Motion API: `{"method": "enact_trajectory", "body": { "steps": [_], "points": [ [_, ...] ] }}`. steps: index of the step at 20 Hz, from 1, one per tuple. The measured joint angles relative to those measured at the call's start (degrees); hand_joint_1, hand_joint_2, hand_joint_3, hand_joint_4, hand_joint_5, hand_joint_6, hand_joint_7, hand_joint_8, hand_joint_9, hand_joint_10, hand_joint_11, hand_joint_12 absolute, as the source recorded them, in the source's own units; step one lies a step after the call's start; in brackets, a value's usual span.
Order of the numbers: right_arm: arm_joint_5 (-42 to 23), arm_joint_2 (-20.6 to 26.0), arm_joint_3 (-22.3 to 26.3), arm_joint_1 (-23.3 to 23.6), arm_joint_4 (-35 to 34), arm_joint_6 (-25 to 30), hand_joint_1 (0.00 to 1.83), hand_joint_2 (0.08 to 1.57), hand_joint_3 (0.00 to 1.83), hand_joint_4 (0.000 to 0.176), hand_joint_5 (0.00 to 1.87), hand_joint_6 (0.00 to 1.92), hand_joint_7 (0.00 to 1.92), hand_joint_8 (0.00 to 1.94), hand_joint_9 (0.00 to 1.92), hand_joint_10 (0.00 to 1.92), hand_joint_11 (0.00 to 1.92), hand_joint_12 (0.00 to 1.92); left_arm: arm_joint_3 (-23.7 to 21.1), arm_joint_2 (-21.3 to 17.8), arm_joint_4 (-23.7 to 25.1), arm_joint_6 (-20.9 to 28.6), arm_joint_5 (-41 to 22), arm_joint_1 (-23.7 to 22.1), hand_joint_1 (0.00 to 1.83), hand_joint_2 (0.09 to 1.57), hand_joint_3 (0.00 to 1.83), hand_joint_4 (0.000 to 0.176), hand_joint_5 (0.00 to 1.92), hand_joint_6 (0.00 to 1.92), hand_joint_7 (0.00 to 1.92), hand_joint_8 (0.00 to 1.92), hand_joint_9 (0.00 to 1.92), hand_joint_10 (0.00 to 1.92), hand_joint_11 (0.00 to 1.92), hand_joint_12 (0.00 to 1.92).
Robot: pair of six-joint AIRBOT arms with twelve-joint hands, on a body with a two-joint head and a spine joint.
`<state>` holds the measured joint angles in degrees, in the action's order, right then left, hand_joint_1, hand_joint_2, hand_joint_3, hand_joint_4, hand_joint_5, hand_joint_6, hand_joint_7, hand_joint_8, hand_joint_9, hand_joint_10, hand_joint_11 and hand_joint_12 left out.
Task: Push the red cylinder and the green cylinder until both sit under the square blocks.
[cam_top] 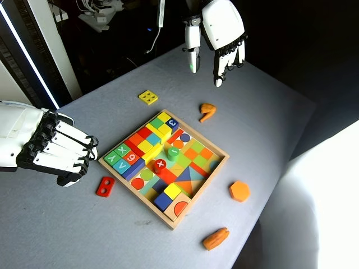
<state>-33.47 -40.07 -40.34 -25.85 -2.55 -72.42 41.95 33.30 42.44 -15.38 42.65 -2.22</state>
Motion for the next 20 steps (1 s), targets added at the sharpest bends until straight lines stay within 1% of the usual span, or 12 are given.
{"method": "enact_trajectory", "body": {
  "steps": [3, 4, 5, 7, 8, 10, 11, 13, 14, 15, 19, 20],
  "points": [
    [0.07, 0.0, 0.0, 0.0, -0.02, 0.0, 0.13, 1.38, 0.04, 0.0, 0.24, 0.43, 0.39, 0.06, 0.18, 0.61, 0.0, 1.4, 0.0, 0.0, -0.04, 0.0, 0.02, 0.0, 0.19, 1.31, 0.0, 0.024, 0.36, 0.0, 0.43, 0.0, 0.5, 0.01, 0.18, 0.98],
    [0.09, 0.0, -0.02, 0.0, -0.02, -0.02, 0.12, 1.39, 0.04, 0.0, 0.25, 0.43, 0.4, 0.05, 0.19, 0.62, 0.0, 1.41, 0.0, 0.0, -0.02, 0.0, 0.02, 0.0, 0.19, 1.31, 0.0, 0.023, 0.36, 0.0, 0.42, 0.0, 0.5, 0.01, 0.18, 0.98],
    [0.09, 0.0, -0.02, 0.0, -0.02, -0.11, 0.13, 1.39, 0.03, 0.0, 0.26, 0.44, 0.42, 0.05, 0.19, 0.62, 0.0, 1.42, 0.0, 0.0, 0.04, 0.0, -0.02, 0.0, 0.22, 1.31, 0.0, 0.017, 0.37, 0.0, 0.42, 0.0, 0.5, 0.01, 0.18, 0.99],
    [0.13, -0.04, -0.04, 0.04, 0.0, -0.74, 0.13, 1.39, 0.03, 0.0, 0.27, 0.44, 0.42, 0.05, 0.19, 0.62, 0.0, 1.42, 0.0, 0.0, -0.02, 0.0, 0.04, 0.0, 0.19, 1.33, 0.01, 0.018, 0.35, 0.0, 0.41, 0.0, 0.5, 0.0, 0.17, 0.99],
    [0.92, -0.48, -0.5, 0.83, 0.09, -0.83, 0.14, 1.39, 0.02, 0.0, 0.27, 0.44, 0.43, 0.05, 0.18, 0.62, 0.0, 1.41, 0.0, 0.0, 0.0, 0.0, 0.04, 0.0, 0.18, 1.33, 0.0, 0.015, 0.36, 0.0, 0.42, 0.0, 0.49, 0.0, 0.18, 0.99],
    [3.8, -2.84, -2.64, 3.63, -0.04, -0.92, 0.13, 1.39, 0.02, 0.0, 0.27, 0.44, 0.42, 0.04, 0.17, 0.61, 0.0, 1.42, -0.02, 0.0, -0.04, 0.0, -0.09, 0.0, 0.18, 1.33, 0.0, 0.013, 0.35, 0.0, 0.41, 0.0, 0.48, 0.0, 0.16, 0.98],
    [4.59, -4.02, -3.74, 4.35, -0.98, -0.92, 0.14, 1.39, 0.01, 0.0, 0.27, 0.44, 0.43, 0.04, 0.17, 0.62, 0.0, 1.43, 0.0, 0.0, -0.04, 0.0, -0.07, 0.0, 0.19, 1.32, 0.0, 0.019, 0.35, 0.0, 0.4, 0.0, 0.49, 0.0, 0.16, 0.99],
    [8.02, -6.82, -5.99, 6.14, -2.19, -0.96, 0.11, 1.4, 0.01, 0.0, 0.25, 0.44, 0.4, 0.02, 0.15, 0.62, 0.0, 1.41, 0.0, 0.0, 0.07, -0.02, 0.13, 0.0, 0.2, 1.32, 0.0, 0.019, 0.37, 0.0, 0.41, 0.0, 0.49, 0.0, 0.16, 1.02],
    [8.57, -8.04, -6.69, 6.36, -2.16, -1.29, 0.1, 1.4, 0.01, 0.0, 0.25, 0.44, 0.42, 0.02, 0.15, 0.62, 0.0, 1.4, 0.0, 0.0, 0.02, -0.02, 0.13, 0.0, 0.21, 1.32, 0.0, 0.015, 0.37, 0.0, 0.42, 0.0, 0.49, 0.0, 0.16, 1.02],
    [9.25, -9.38, -7.43, 6.82, -2.14, -1.9, 0.12, 1.4, 0.01, 0.0, 0.25, 0.45, 0.41, 0.02, 0.15, 0.62, 0.0, 1.4, 0.0, 0.0, 0.0, -0.02, 0.15, 0.0, 0.21, 1.32, 0.0, 0.014, 0.37, 0.0, 0.42, 0.01, 0.49, 0.0, 0.16, 1.02],
    [9.29, -15.47, -12.2, 7.87, -5.29, -4.04, 0.18, 1.38, 0.0, 0.0, 0.26, 0.45, 0.41, 0.01, 0.15, 0.62, 0.0, 1.38, -0.35, 0.0, -0.07, -0.02, 0.02, 0.0, 0.17, 1.33, 0.0, 0.015, 0.37, 0.0, 0.42, 0.0, 0.48, 0.0, 0.15, 0.99],
    [9.29, -16.48, -13.14, 8.0, -5.62, -4.17, 0.15, 1.38, 0.0, 0.0, 0.24, 0.44, 0.42, 0.01, 0.15, 0.6, 0.0, 1.37, -0.35, 0.0, 0.02, -0.02, 0.13, 0.0, 0.17, 1.33, 0.0, 0.01, 0.36, 0.0, 0.41, 0.0, 0.47, 0.0, 0.13, 0.98]
  ]
}}
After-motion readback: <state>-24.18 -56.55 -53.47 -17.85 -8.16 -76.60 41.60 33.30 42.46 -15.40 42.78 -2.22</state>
